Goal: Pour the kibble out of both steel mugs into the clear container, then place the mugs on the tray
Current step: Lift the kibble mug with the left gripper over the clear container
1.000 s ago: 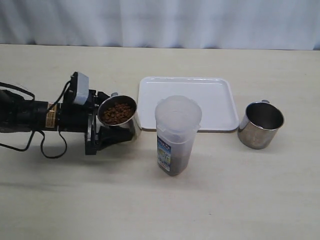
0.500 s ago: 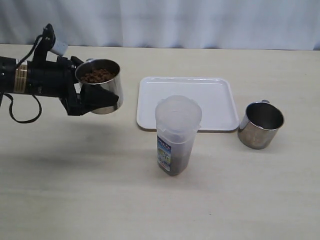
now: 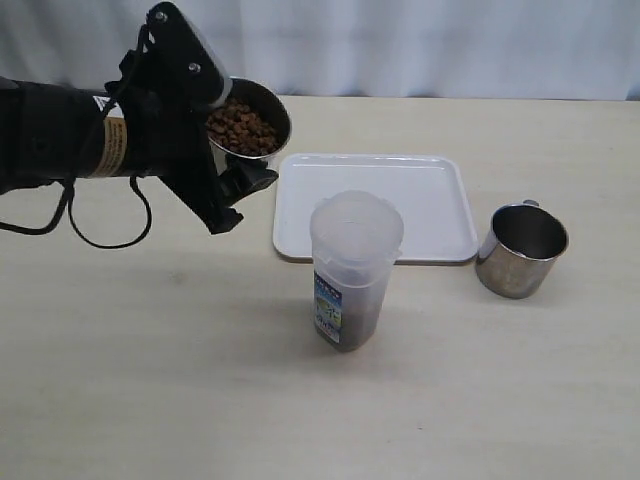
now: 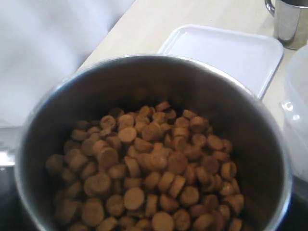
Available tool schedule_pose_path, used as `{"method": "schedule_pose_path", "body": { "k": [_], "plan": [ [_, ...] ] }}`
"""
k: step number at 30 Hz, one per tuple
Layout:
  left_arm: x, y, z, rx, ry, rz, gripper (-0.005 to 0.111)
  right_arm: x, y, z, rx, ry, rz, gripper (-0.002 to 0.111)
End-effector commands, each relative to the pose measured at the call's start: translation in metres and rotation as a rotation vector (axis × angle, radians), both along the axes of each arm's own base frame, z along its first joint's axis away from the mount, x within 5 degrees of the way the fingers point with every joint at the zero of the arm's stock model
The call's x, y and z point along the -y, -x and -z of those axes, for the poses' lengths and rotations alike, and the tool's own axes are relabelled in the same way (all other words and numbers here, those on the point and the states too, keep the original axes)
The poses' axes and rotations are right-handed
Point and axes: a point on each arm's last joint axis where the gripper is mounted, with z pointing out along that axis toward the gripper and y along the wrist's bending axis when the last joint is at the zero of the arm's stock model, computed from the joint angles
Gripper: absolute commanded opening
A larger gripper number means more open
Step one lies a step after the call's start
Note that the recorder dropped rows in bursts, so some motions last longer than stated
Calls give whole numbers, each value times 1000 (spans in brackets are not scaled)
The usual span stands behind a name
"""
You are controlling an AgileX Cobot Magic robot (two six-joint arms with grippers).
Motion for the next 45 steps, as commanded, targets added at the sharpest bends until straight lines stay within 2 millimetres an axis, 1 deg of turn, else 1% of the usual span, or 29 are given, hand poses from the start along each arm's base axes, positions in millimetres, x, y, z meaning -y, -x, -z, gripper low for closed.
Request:
{"method": "schedule_pose_path", "body": {
  "k": [1, 6, 12, 14, 18, 22, 30, 36, 42, 45],
  "plan": [
    [12, 1, -16, 52, 20, -8, 0, 0, 0, 1, -1, 7, -1, 5],
    [26, 4, -28, 112, -3, -21, 0, 0, 0, 1, -1, 7, -1, 5],
    [34, 9, -29, 165, -65, -47, 0, 0, 0, 1, -1, 7, -1, 5],
    [37, 12, -29, 172, -72, -27, 0, 0, 0, 1, -1, 7, -1, 5],
    [44, 15, -24, 187, -109, -10, 0, 0, 0, 1, -1, 7, -1, 5],
    [55, 18, -14, 224, -202, 1, 0, 0, 0, 1, -1, 7, -1, 5],
    [69, 32, -14, 302, -295, 65, 0, 0, 0, 1, -1, 7, -1, 5],
    [74, 39, -16, 387, -403, 82, 0, 0, 0, 1, -1, 7, -1, 5],
    [75, 40, -15, 401, -425, 111, 0, 0, 0, 1, -1, 7, -1, 5],
    [76, 39, -10, 412, -468, 139, 0, 0, 0, 1, -1, 7, -1, 5]
  ]
}}
